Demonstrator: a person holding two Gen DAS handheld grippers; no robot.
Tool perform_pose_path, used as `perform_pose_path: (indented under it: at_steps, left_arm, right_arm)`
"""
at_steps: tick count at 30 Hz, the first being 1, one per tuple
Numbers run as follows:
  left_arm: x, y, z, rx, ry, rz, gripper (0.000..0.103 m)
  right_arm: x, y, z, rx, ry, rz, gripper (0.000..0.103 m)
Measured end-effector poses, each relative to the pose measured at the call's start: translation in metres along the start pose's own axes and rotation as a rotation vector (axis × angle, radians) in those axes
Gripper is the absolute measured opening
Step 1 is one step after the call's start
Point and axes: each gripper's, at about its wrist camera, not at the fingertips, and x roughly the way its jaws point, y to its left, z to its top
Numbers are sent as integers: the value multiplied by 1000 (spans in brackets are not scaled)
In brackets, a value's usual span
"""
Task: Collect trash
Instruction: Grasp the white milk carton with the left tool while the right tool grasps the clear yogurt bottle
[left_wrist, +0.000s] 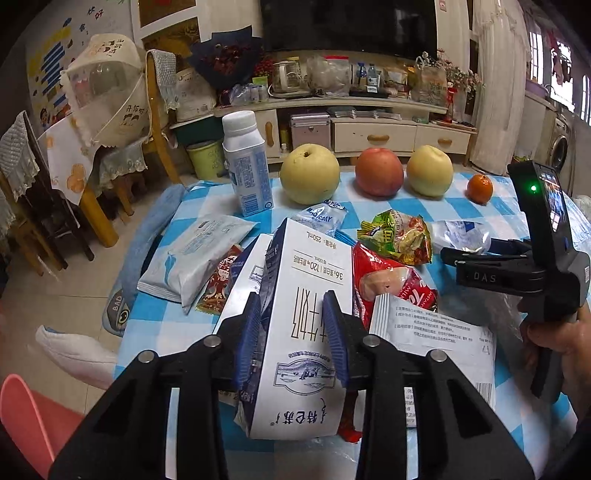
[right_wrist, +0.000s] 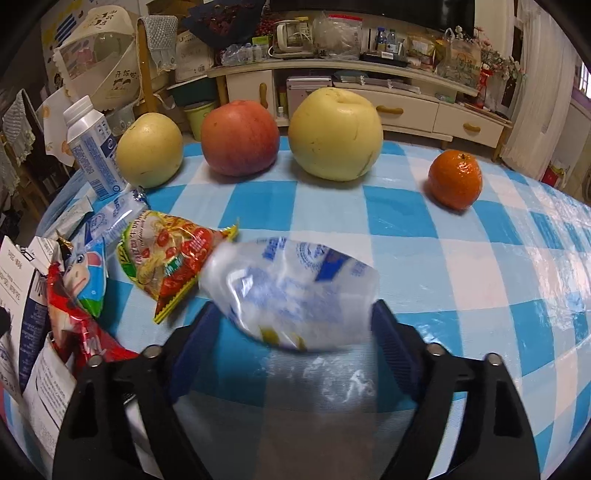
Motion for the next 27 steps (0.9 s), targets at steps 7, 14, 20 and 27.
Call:
perform_pose_path:
  at_steps: [7,14,20,27]
  left_arm:
    - [-2,15,-6,-40,34,-57,37]
    - [-2,16,-15,-2,60,-54,64]
    - [5,1,-15,79,59,-6,69]
    - [22,-21,-18,184,72,125,69]
  right_arm:
    - [-7,0,-3,-12,17,33,58]
    - [-34,17,-6,-79,-21,45,75]
    - [-20,6,4,-107,-30,30,96]
    - [7,11,1,-122,22,20,96]
